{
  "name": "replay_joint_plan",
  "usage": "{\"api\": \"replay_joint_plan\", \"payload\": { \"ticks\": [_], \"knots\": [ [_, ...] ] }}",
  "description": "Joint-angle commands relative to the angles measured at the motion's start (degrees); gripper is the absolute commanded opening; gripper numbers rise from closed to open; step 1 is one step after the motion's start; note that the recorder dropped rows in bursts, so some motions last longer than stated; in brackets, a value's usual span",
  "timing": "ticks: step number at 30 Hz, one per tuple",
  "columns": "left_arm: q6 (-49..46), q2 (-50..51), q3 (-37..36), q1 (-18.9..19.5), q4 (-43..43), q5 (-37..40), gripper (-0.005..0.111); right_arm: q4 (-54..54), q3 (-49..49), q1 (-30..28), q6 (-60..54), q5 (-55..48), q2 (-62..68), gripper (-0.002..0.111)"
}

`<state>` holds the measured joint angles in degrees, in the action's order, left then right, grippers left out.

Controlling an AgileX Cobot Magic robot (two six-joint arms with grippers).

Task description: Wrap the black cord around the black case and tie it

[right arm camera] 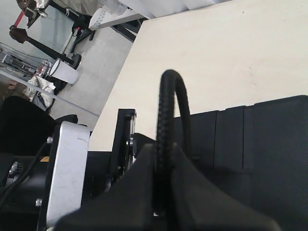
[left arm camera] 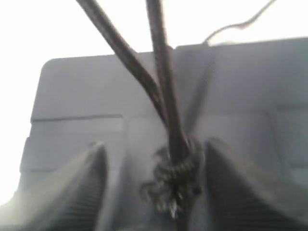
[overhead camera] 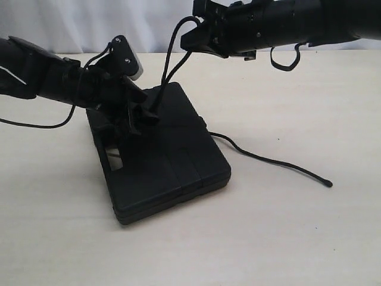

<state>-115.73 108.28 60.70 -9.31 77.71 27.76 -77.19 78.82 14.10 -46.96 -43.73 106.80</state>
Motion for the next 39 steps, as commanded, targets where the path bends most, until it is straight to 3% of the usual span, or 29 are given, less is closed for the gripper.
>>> {"api": "replay_joint_plan", "payload": {
  "ticks": [1, 11, 13, 18, 24, 29, 36, 39],
  "knots": [
    [-5.10, 0.03, 0.09, -0.11, 6.92, 2.61, 0.066, -0.07, 0.42, -0.10, 0.30, -0.10, -0.49, 0.004],
    [-7.06, 4.66, 0.09, -0.11, 9.36, 2.00, 0.064, -0.07, 0.42, -0.10, 0.30, -0.10, -0.49, 0.004],
    [-7.06, 4.59, 0.09, -0.11, 10.03, 2.00, 0.051, -0.07, 0.42, -0.10, 0.30, -0.10, -0.49, 0.004],
    [-7.06, 4.59, 0.09, -0.11, 10.03, 2.00, 0.003, -0.07, 0.42, -0.10, 0.30, -0.10, -0.49, 0.004],
    [-7.06, 4.59, 0.09, -0.11, 10.03, 2.00, 0.000, 2.95, 0.42, -0.10, 3.40, -0.10, -0.49, 0.005],
    [-7.06, 4.59, 0.09, -0.11, 10.03, 2.00, 0.000, 7.55, 0.42, -0.10, 7.98, 0.78, -0.49, 0.024],
    [-7.06, 4.59, 0.09, -0.11, 10.03, 2.23, 0.000, 12.14, 0.42, -0.37, 10.65, 0.34, -0.71, 0.063],
    [-7.06, 4.59, 0.09, -0.11, 10.03, 2.23, 0.000, 17.40, 0.42, -2.18, 13.57, -0.58, -1.74, 0.072]
  ]
}}
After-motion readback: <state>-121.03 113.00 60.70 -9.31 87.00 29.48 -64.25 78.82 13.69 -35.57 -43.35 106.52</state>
